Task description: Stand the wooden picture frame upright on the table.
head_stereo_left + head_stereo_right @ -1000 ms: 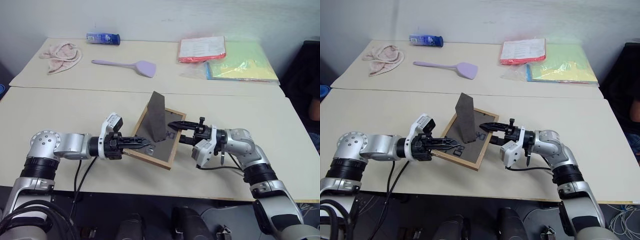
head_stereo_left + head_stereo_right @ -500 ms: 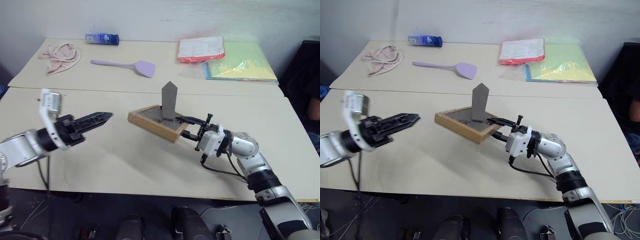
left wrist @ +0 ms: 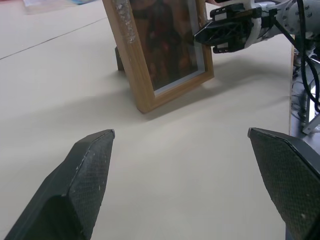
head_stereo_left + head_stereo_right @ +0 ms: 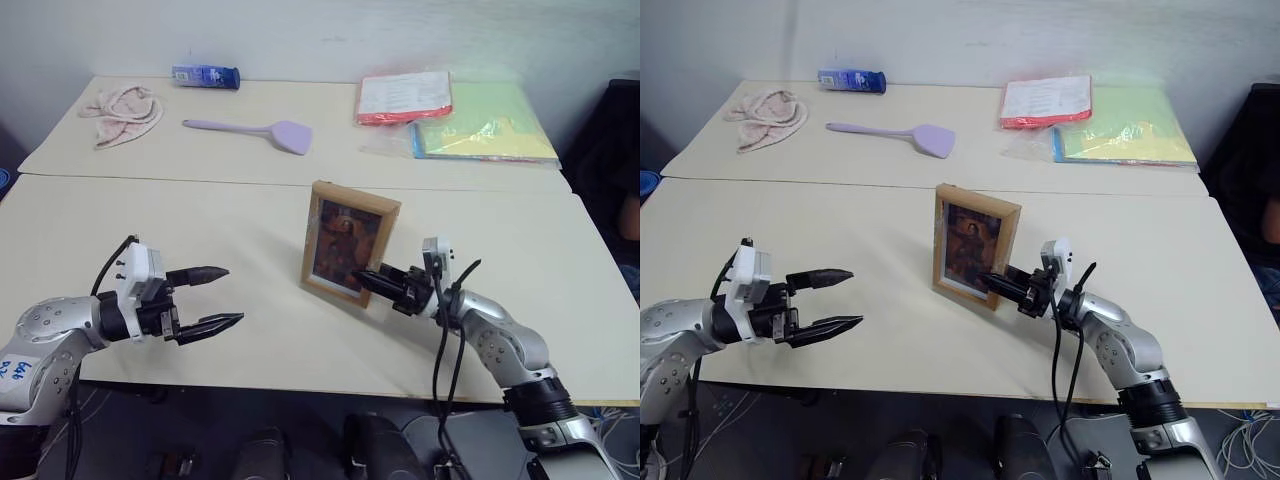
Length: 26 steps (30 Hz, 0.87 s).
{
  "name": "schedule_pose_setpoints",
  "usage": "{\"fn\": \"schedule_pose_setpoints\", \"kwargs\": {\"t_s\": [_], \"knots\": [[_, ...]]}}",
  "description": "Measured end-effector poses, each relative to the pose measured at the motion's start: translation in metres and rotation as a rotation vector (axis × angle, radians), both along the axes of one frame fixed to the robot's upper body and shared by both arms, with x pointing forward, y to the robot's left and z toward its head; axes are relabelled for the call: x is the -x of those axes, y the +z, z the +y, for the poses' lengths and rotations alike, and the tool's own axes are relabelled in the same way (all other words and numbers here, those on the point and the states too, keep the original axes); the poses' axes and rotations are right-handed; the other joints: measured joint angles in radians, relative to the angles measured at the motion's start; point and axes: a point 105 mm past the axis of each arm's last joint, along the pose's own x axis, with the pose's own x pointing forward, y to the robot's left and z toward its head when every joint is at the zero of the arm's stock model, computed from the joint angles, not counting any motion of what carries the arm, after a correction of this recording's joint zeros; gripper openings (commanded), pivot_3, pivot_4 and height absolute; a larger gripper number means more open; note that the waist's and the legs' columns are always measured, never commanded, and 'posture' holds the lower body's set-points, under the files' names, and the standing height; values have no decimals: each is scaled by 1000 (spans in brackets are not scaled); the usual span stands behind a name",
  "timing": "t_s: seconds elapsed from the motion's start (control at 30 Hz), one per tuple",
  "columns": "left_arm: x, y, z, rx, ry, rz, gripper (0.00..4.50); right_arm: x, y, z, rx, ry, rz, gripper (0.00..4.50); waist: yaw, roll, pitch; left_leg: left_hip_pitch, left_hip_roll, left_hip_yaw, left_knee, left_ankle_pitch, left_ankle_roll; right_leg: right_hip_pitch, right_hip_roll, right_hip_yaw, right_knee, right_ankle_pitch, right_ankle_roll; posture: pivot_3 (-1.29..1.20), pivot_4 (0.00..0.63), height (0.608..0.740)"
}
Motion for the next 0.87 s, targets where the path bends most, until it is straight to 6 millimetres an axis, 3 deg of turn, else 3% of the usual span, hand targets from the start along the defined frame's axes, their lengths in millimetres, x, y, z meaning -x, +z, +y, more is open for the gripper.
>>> {"fn": "schedule_pose_setpoints", "kwargs": {"t_s": [0.13,0.4,0.47,0.57,0.67,0.87], "knots": [[-2,2,-1,-3,-5,-13,4500,-1,-5,0,28,2,-41,1260,-1,0,0,1,0,0,0,0,0,1,0,0,1,0,0,0,150,740],[-5,0,2,-26,6,-23,4500,0,-19,-7,127,-16,-111,3981,-1,0,0,-1,0,1,0,0,0,-1,0,0,1,0,0,0,150,740],[-5,-1,3,-24,11,-20,4500,0,-18,-8,129,-13,-124,4448,-1,0,0,-1,0,1,0,0,0,-1,0,0,1,0,0,0,150,740],[-6,-3,5,-26,23,-13,4500,0,-12,-9,111,-8,-150,4448,0,0,0,-1,0,1,0,0,0,-1,0,0,1,0,0,0,150,740],[-3,-8,14,-61,50,-28,4500,19,-4,-15,162,74,-230,4448,1,0,0,-1,0,1,-2,0,1,-1,0,0,1,0,0,0,150,740],[14,-38,53,-212,152,-30,4500,43,-5,-74,450,84,-439,4448,2,0,0,1,-1,3,-3,-2,3,1,0,0,-4,1,1,0,150,740]]}}
